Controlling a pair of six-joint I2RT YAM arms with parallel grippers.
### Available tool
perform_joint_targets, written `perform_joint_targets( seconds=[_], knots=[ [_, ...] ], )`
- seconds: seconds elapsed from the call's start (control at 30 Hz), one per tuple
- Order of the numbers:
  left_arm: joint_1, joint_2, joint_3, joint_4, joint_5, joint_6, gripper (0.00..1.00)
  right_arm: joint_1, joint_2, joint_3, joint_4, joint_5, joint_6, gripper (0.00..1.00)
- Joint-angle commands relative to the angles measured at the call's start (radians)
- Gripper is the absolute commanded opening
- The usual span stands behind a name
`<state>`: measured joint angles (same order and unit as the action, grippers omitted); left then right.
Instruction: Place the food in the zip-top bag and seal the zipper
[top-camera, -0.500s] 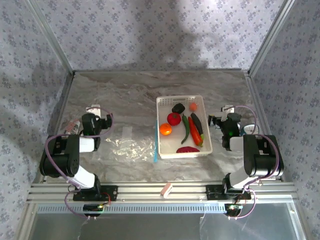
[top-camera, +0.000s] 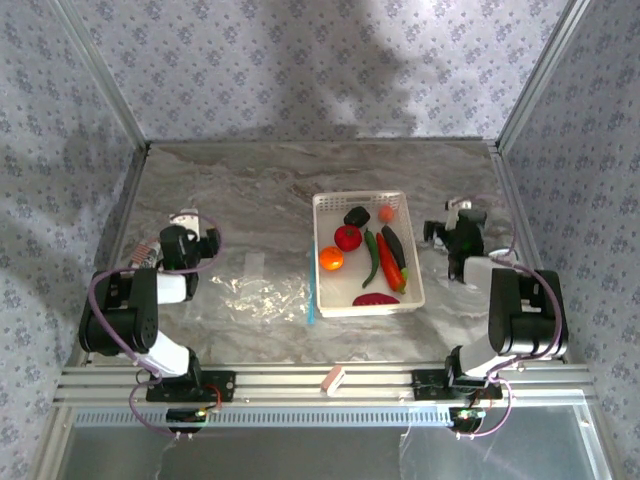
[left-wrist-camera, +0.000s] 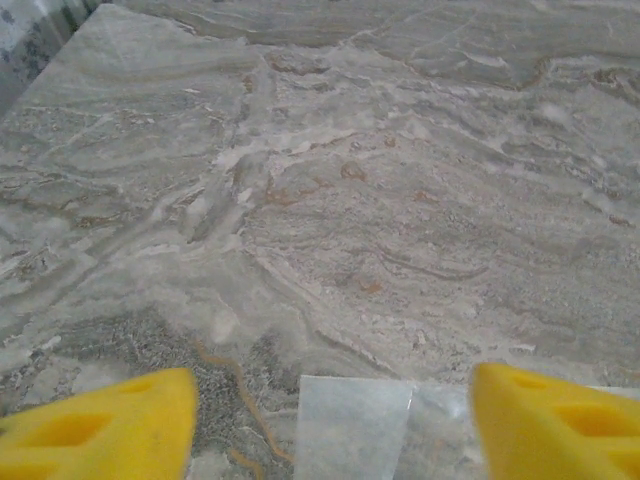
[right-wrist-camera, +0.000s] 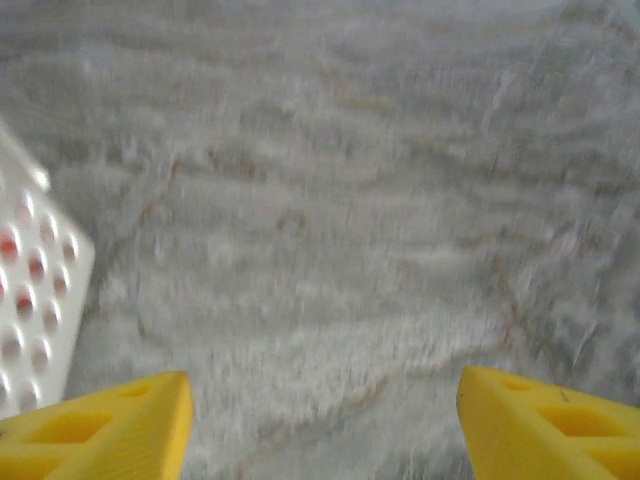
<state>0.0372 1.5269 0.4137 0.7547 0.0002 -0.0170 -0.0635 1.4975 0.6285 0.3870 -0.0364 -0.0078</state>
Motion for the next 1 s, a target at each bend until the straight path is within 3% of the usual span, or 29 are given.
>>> perform_joint_targets(
  seconds=[0.0,0.07,0.1,0.27,0.47,0.6,0.77,0.97],
  knots=[
    [-0.012,-0.067,0.133,-0.234,0.012,0.0,0.57,-0.004,-0.056,0.176,-0.368,-0.094,0.036,0.67],
    [-0.05,-0.121,0.247,-0.466,-0.035,-0.005,0.48,0.015,-0.083,0.224,-0.464,-0.093,0.071,0.68],
    [-0.083,-0.143,0.27,-0.505,-0.07,-0.02,0.47,0.027,-0.095,0.245,-0.511,-0.095,0.085,0.67],
    [-0.336,-0.233,0.411,-0.837,-0.204,-0.159,0.44,0.097,-0.113,0.362,-0.807,-0.063,0.147,0.65],
    [-0.518,-0.248,0.479,-1.14,-0.172,-0.377,0.42,0.228,-0.174,0.358,-0.983,-0.006,0.195,0.64],
    [-0.576,-0.22,0.479,-1.207,-0.059,-0.442,0.47,0.272,-0.218,0.311,-1.021,0.003,0.252,0.65],
    [-0.641,-0.159,0.483,-1.268,-0.069,-0.491,0.42,0.287,-0.224,0.285,-1.041,0.038,0.28,0.65],
    [-0.641,-0.071,0.458,-1.215,-0.11,-0.536,0.41,0.306,-0.203,0.28,-1.036,0.057,0.285,0.66]
  ],
)
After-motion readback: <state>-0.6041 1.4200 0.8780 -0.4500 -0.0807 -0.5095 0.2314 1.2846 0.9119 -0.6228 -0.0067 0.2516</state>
